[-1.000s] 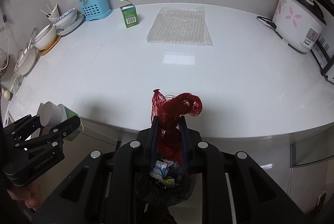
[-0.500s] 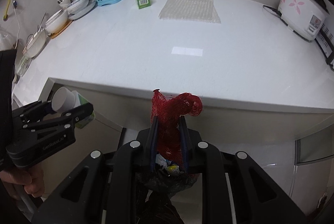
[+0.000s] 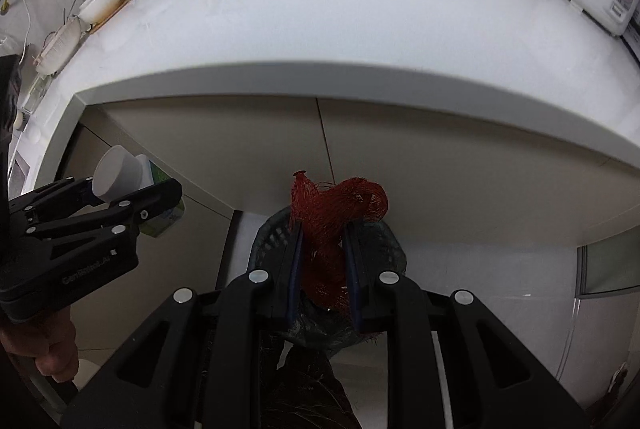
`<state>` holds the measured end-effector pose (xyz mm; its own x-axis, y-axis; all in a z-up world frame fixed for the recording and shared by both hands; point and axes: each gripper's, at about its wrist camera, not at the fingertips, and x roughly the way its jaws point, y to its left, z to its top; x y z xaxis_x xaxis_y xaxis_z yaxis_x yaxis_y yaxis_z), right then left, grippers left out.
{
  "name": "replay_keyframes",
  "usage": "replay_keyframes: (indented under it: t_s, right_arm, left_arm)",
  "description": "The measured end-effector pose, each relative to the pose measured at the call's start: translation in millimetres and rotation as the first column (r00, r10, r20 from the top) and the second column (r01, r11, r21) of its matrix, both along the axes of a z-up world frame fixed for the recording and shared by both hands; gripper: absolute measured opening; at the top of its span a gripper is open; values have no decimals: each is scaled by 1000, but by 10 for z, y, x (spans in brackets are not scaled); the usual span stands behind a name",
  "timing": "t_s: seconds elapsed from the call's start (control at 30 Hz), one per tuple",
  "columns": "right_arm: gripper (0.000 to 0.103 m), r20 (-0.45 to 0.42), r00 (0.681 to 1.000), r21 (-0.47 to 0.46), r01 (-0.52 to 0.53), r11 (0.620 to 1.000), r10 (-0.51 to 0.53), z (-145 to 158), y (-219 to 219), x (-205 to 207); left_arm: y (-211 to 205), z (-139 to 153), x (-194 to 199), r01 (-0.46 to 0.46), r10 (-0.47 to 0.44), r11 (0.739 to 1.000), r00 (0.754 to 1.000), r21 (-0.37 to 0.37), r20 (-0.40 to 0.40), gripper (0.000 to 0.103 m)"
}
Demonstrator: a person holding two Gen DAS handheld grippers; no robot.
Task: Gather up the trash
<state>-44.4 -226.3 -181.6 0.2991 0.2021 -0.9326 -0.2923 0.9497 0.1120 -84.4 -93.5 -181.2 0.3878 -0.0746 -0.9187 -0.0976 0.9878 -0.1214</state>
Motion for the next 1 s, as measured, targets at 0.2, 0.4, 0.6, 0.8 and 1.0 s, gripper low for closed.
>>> replay_keyframes:
  t_s: [0.2, 0.4, 0.6, 0.8, 1.0]
  right_arm:
    - [18, -33, 999, -26, 7, 1000, -8, -368, -3, -8]
    - [19, -56, 998, -39, 12, 999, -14, -670, 0, 54]
    - [19, -81, 997, -60, 3, 998, -8, -932, 9, 135]
    - [43, -83, 997, -56, -12, 998, 8, -996, 22, 129]
    - [65, -83, 997, -65, -4, 998, -1, -1015, 4, 124]
  left_arm:
    - [3, -298, -4, -14, 14, 1000, 1000, 15, -25, 50]
    - [32, -539, -18, -11, 12, 1000, 999, 27, -32, 50]
    - [48, -729, -8, -3, 5, 999, 999, 33, -50, 50]
    - [88, -781, -58, -12, 14, 999, 998, 31, -64, 50]
    - [85, -878, -36, -22, 25, 999, 995, 34, -93, 50]
